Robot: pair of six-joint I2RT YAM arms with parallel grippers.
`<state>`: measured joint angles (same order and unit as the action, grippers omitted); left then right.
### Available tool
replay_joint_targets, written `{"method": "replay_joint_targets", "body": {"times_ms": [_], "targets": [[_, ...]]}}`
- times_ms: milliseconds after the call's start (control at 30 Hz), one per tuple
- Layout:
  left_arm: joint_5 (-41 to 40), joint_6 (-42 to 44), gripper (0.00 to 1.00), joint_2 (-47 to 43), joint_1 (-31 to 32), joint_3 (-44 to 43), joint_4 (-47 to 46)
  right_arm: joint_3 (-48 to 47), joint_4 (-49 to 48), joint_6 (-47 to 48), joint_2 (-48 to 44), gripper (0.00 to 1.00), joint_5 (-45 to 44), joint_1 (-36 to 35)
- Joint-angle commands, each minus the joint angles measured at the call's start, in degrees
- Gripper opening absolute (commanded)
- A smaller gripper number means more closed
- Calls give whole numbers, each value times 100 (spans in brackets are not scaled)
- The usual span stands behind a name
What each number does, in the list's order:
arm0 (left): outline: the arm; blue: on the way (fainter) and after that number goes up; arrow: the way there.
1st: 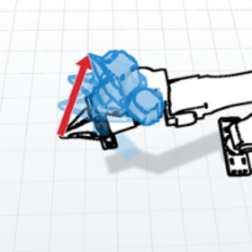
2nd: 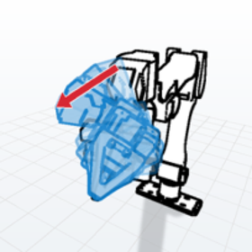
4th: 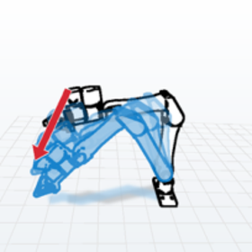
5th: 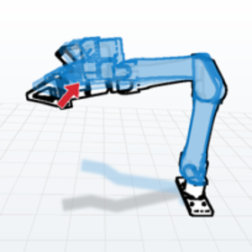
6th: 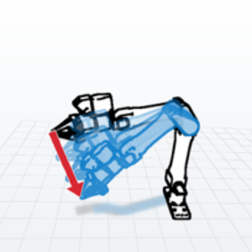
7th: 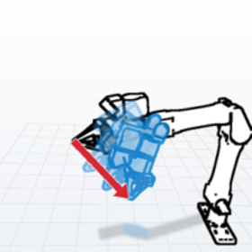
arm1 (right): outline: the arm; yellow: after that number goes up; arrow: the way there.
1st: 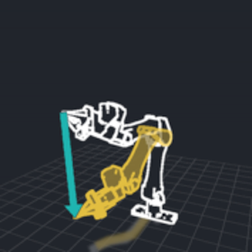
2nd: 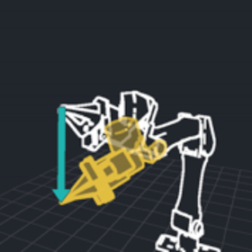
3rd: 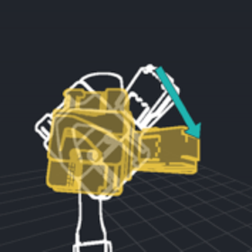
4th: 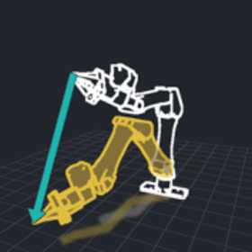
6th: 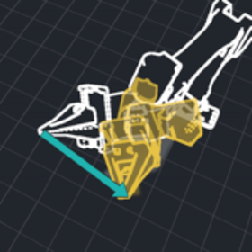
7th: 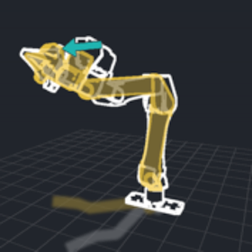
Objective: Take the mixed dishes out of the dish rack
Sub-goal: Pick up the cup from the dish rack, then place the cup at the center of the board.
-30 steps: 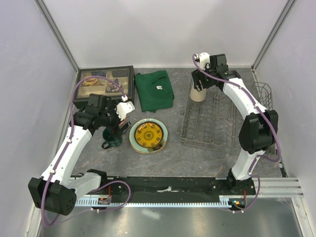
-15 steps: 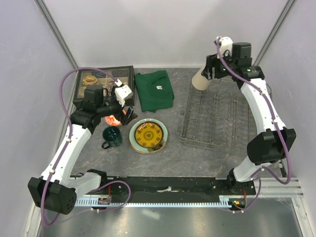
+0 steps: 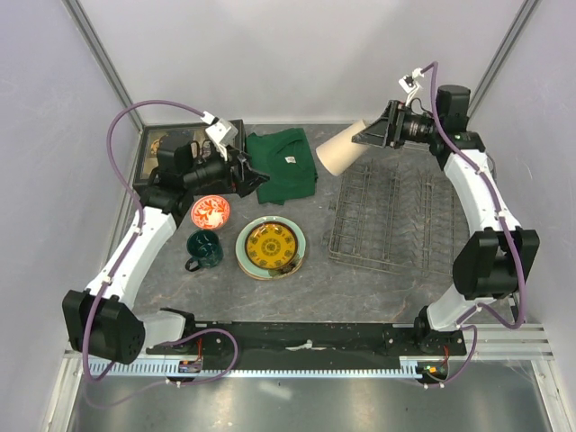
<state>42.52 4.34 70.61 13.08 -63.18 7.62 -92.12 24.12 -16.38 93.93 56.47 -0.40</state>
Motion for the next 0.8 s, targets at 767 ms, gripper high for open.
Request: {"method": "replay_joint_targets", "body": {"times_ms": [767], "targets": [[-192,-2780,88,1306,845,-1346,-2080,1706,-8416,-6501,-279,46,1182,-197]]}}
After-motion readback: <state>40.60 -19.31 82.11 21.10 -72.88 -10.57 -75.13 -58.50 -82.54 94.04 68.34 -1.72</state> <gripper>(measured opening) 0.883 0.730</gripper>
